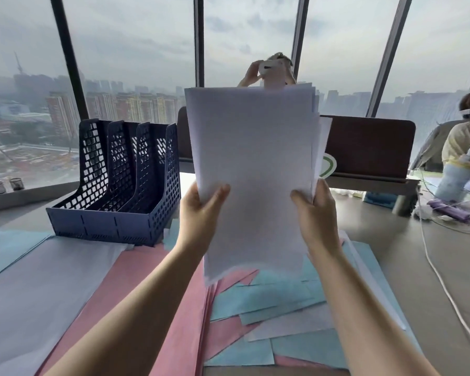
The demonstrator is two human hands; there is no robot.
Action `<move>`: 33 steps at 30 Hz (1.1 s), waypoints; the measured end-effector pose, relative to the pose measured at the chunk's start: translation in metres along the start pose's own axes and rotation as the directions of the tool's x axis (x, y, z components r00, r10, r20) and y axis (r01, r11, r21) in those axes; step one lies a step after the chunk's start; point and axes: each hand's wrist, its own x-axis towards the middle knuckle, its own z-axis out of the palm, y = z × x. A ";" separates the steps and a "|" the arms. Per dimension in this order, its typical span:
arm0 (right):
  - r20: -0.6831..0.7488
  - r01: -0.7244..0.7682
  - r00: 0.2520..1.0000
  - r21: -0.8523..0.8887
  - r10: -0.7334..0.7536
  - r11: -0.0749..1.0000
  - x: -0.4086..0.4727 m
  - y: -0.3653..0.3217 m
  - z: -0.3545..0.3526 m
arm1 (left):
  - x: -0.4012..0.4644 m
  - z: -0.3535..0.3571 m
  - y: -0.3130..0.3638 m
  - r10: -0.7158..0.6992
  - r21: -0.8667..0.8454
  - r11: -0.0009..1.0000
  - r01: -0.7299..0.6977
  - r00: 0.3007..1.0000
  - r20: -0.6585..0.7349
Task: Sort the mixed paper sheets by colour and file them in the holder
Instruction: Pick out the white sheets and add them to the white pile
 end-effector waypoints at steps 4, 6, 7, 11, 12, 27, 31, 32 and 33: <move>0.033 -0.058 0.998 -0.025 0.059 0.998 -0.040 0.035 -0.007 | -0.023 -0.001 -0.034 -0.168 0.020 0.986 0.168 0.986 0.004; 0.019 -0.109 0.994 -0.047 0.110 0.993 -0.053 0.054 -0.008 | -0.035 -0.006 -0.052 -0.227 0.042 0.973 0.227 0.974 0.009; 0.009 -0.115 0.993 -0.045 0.116 0.992 -0.057 0.059 -0.008 | -0.039 -0.007 -0.059 -0.236 0.047 0.971 0.236 0.972 0.008; -0.034 -0.128 0.991 0.042 0.129 0.991 -0.063 0.064 -0.005 | -0.045 -0.006 -0.075 -0.278 0.012 0.961 0.278 0.961 -0.003; -0.031 -0.128 0.991 0.041 0.130 0.991 -0.063 0.068 -0.004 | -0.044 -0.005 -0.078 -0.278 0.040 0.960 0.279 0.960 -0.013; 0.555 -0.248 0.813 0.056 0.176 0.967 -0.098 -0.066 0.109 | 0.008 -0.210 0.042 -0.254 0.342 0.899 0.273 0.962 -0.101; 0.794 -0.408 0.517 -0.100 0.320 0.907 -0.155 -0.075 0.171 | -0.008 -0.325 0.059 -0.444 0.558 0.694 0.454 0.881 -0.163; 0.823 -0.429 0.449 -0.144 0.349 0.892 -0.169 -0.075 0.185 | -0.014 -0.346 0.062 -0.494 0.597 0.626 0.503 0.847 -0.195; 0.843 -0.437 0.391 -0.182 0.369 0.881 -0.181 -0.076 0.198 | -0.019 -0.365 0.063 -0.528 0.625 0.560 0.544 0.815 -0.237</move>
